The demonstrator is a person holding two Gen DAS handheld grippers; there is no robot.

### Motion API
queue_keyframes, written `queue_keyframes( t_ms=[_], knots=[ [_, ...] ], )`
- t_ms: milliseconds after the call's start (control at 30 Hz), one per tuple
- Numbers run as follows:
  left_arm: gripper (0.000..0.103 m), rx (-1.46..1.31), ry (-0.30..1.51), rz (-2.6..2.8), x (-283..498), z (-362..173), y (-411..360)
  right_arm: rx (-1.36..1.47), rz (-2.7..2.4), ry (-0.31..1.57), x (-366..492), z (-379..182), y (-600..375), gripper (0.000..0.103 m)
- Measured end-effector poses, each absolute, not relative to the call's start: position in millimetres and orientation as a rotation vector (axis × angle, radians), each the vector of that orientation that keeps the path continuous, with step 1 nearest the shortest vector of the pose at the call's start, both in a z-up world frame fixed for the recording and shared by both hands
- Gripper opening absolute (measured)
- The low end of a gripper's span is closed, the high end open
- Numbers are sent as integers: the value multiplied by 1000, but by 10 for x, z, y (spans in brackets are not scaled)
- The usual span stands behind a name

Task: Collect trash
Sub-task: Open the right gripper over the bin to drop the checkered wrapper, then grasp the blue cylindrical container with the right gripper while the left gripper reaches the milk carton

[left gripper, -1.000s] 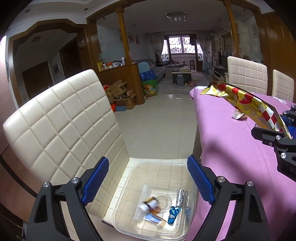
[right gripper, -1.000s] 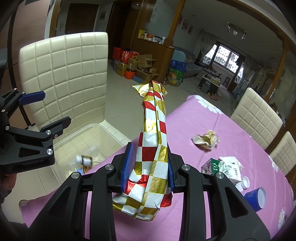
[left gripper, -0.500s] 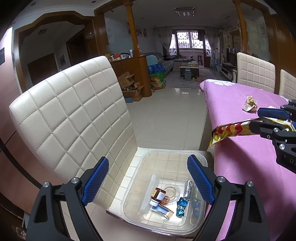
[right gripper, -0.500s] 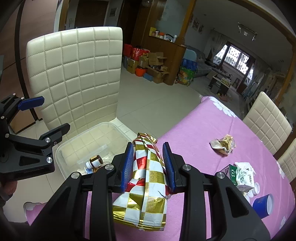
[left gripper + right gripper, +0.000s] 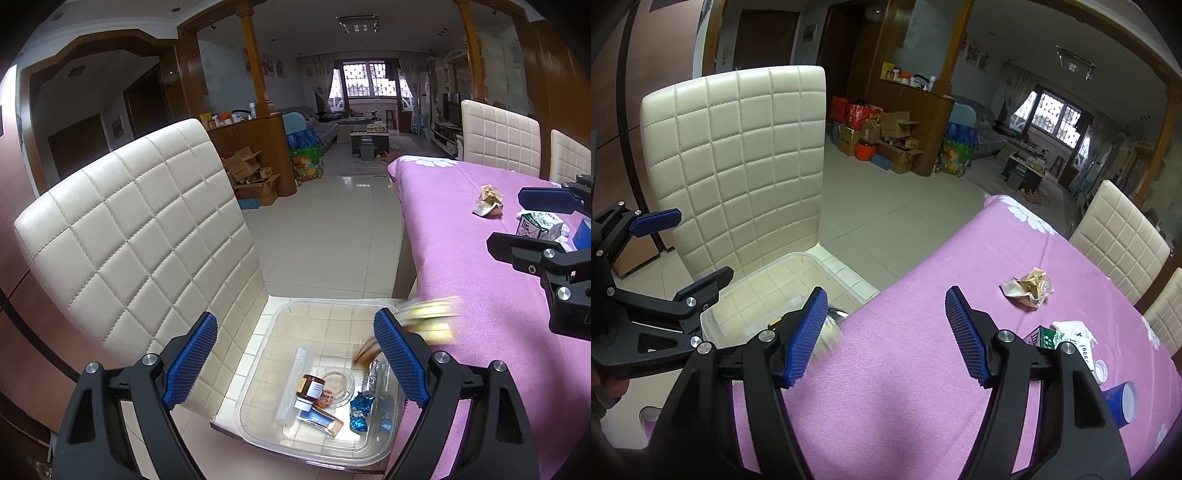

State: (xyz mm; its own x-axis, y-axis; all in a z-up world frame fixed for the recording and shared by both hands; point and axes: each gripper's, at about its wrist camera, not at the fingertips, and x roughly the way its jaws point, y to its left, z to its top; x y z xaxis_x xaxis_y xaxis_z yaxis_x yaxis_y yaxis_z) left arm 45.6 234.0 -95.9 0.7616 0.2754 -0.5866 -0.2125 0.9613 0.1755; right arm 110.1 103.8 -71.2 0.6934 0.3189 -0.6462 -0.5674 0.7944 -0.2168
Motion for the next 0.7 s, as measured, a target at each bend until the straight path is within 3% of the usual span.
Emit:
queue_keyframes(
  t_ms=[700],
  knots=[
    [85,205,651,70,627,-870,1380,-314,351,653,1113,-706,132,67]
  ],
)
